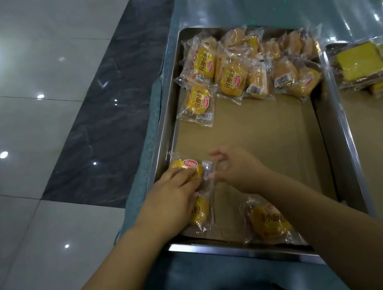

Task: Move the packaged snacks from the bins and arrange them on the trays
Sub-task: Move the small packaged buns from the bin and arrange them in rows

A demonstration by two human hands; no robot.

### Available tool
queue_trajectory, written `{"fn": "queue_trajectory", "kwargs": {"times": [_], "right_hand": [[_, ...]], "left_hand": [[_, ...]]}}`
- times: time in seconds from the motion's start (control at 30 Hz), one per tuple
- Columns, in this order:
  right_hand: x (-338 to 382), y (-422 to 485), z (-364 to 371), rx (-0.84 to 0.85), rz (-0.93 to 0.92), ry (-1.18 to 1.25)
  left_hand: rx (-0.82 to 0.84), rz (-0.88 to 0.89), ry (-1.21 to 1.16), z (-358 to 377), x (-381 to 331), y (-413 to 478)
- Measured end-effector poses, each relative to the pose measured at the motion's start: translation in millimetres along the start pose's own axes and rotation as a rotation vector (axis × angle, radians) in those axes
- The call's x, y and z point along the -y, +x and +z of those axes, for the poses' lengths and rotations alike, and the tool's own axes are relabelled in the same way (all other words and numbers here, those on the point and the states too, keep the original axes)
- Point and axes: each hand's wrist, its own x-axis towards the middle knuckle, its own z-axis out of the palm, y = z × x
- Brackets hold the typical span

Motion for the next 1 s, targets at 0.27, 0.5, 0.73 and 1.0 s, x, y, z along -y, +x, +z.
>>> {"fn": "queue_trajectory", "kwargs": {"times": [0.27, 0.5, 0.73, 1.0], "right_hand": [[-6.4, 21.7, -38.1, -0.132, 0.013, -0.106], [-13.8, 52.2, -60.0, -0.192, 0.084, -0.071], [-16.4, 71.5, -66.6, -0.254, 0.063, -0.043], [-13.0, 86.3, -70.5, -0.405, 0.139, -0.011]], "left_hand": [[-0.074, -0.032, -0.043, -22.0, 10.9, 46.5], [-0.157, -0.183, -0.125, -30.6, 22.7, 133.7], [0.016, -0.324, -0.173, -20.2, 27.8, 173.9], [0.197, -0.191, -0.362, -12.3, 14.3, 157.9]]}}
